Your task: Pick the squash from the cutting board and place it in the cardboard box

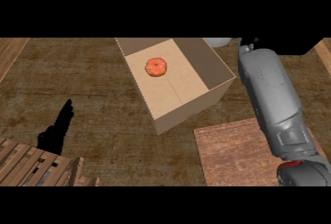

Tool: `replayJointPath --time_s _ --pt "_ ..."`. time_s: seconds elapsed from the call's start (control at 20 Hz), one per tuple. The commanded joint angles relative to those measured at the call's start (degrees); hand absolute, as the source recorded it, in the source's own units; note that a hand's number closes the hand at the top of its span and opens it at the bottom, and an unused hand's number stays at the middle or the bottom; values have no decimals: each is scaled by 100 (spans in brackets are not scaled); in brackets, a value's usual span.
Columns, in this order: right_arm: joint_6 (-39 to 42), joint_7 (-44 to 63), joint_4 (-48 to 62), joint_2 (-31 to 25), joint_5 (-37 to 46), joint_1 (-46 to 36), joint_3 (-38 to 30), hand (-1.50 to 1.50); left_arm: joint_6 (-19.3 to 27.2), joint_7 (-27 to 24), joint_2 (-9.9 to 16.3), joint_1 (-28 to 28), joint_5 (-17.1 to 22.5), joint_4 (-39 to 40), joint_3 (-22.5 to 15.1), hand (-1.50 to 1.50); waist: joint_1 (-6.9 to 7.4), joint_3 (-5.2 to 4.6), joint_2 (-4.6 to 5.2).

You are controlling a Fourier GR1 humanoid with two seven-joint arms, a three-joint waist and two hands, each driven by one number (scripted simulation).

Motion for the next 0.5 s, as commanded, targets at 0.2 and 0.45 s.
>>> replayJointPath --time_s 0.2,0.45 --pt "986 -683 -545 -942 -849 1035 -675 -150 117 216 128 -38 -172 -462 32 0 -172 149 -94" --pt "2091 -586 -969 -1583 -1062 1590 -614 -150 -35 -70 100 88 -118 -174 78 0 -225 139 -107"
